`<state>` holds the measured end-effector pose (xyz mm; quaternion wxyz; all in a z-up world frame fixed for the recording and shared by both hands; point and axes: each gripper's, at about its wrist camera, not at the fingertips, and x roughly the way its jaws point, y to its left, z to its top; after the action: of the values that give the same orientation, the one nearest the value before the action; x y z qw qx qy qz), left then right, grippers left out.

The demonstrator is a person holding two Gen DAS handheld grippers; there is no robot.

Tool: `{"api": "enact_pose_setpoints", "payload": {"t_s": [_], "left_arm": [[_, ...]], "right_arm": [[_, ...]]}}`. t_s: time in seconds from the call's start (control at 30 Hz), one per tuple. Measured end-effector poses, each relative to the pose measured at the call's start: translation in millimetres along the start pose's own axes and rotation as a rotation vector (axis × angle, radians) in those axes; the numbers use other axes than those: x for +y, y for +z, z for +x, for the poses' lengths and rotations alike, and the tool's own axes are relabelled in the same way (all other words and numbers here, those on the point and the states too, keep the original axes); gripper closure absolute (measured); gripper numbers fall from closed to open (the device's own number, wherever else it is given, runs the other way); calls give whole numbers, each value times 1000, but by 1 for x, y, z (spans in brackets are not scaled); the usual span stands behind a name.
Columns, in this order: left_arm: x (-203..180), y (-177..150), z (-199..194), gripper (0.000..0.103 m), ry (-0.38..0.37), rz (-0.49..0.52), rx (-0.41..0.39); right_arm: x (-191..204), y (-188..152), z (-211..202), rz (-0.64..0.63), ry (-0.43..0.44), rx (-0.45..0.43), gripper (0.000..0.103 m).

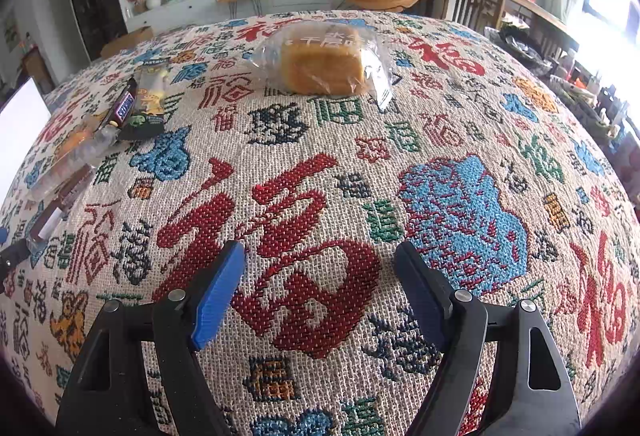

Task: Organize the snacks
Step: 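Grasp the brown sausage with the right gripper and lift it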

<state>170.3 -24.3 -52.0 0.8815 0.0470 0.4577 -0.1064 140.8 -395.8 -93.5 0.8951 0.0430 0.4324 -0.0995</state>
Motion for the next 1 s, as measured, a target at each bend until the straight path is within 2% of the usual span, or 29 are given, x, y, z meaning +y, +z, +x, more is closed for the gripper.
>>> {"api": "enact_pose_setpoints", "payload": {"t_s": [0.4, 0.5, 0.53, 0.57, 0.6, 0.7, 0.73, 0.8, 0.83, 0.9, 0.97, 1.0], "left_arm": [[0, 0, 0, 0, 1, 0, 1], [0, 0, 0, 0, 2, 0, 1], [0, 0, 0, 0, 2, 0, 1], [0, 0, 0, 0, 2, 0, 1], [0, 0, 0, 0, 1, 0, 1], [0, 0, 0, 0, 1, 0, 1], [0, 0, 0, 0, 1, 0, 1], [0, 0, 0, 0, 1, 0, 1], [0, 0, 0, 0, 1, 0, 1], [0, 0, 0, 0, 1, 0, 1], [0, 0, 1, 0, 1, 0, 1], [0, -1, 0, 0, 1, 0, 1]], "right_arm": [[-1, 0, 1, 4, -8, 3, 20], [-1, 1, 2, 9, -1, 9, 16], [0, 3, 3, 15, -6, 15, 16], [4, 8, 4, 40, -14, 64, 16], [10, 15, 4, 56, 14, 116, 17], [49, 39, -6, 134, 309, 158, 18], [66, 46, -8, 141, 377, 173, 18], [113, 63, -4, 93, 469, 248, 19], [139, 70, 4, 43, 486, 302, 20], [173, 76, 20, -47, 429, 370, 21], [190, 76, 33, -105, 333, 399, 29], [194, 74, 39, -120, 291, 412, 52]]}}
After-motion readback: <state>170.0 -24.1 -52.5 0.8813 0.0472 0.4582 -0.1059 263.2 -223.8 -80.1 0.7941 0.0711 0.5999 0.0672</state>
